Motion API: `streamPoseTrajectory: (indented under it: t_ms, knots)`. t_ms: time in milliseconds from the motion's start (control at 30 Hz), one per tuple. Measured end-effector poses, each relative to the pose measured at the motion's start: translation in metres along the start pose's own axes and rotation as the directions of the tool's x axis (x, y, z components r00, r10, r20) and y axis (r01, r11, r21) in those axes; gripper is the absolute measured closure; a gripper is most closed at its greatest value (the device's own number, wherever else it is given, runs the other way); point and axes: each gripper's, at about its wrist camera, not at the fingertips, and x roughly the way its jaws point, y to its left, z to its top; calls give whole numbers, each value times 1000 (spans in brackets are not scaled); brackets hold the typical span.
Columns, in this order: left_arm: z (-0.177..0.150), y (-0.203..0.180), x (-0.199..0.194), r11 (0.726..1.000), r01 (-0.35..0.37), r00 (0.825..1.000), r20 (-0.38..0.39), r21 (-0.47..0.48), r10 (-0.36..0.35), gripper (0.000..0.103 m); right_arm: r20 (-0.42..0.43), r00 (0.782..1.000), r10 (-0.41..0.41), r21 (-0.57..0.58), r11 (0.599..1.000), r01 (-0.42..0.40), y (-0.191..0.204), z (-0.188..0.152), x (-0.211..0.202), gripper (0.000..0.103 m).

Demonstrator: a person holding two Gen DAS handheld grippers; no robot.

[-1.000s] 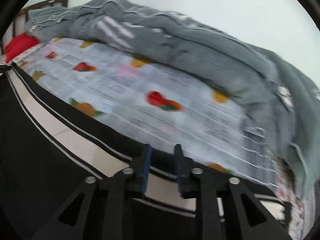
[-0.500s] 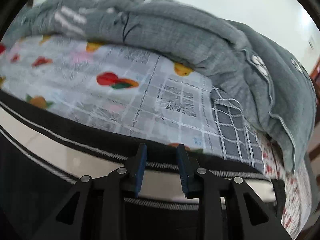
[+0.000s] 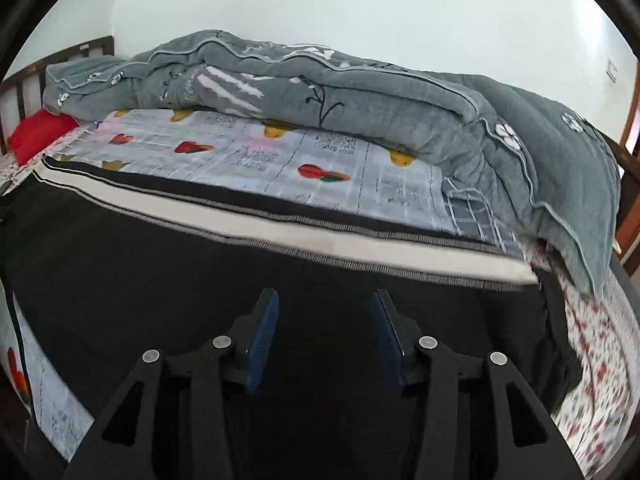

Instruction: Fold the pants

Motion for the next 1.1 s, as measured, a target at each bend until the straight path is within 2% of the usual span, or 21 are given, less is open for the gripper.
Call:
streamPoseTrajectory:
  t_ms: [100,167,267,333,533,700,833,933,1100]
  knots:
    - [-10,-29,-7,998,32,999,23,56,-34,45,-28,999,31,37,999,-30,3,-20,-3,56]
    - [-15,-44,-6,995,42,999,12,88,-43,44,-39,999,23,49,999,-21,5,-33,-4,56]
    - [-25,-58,2,991,23,1000,-15,130,-21,43,-54,998,16,63,998,-12,7,-49,-1,56]
    - [-30,-57,5,990,-11,1000,-4,139,11,34,-77,997,11,68,998,-6,6,-57,5,55]
    - [-31,-17,0,1000,-11,1000,19,23,10,32,-52,999,6,96,995,-1,2,-68,6,52]
    - [-37,35,-19,991,-80,992,84,-108,89,32,-40,999,-22,75,997,25,8,-70,7,51]
    - [-47,86,-37,964,-48,989,120,-263,83,33,-39,999,-22,86,996,26,7,-70,7,49]
    - [-59,116,-46,932,5,986,159,-362,56,34,-45,999,-30,86,996,33,8,-69,8,49]
    - [-68,149,-31,884,38,988,149,-465,36,34,-58,998,-36,82,996,41,8,-66,9,48]
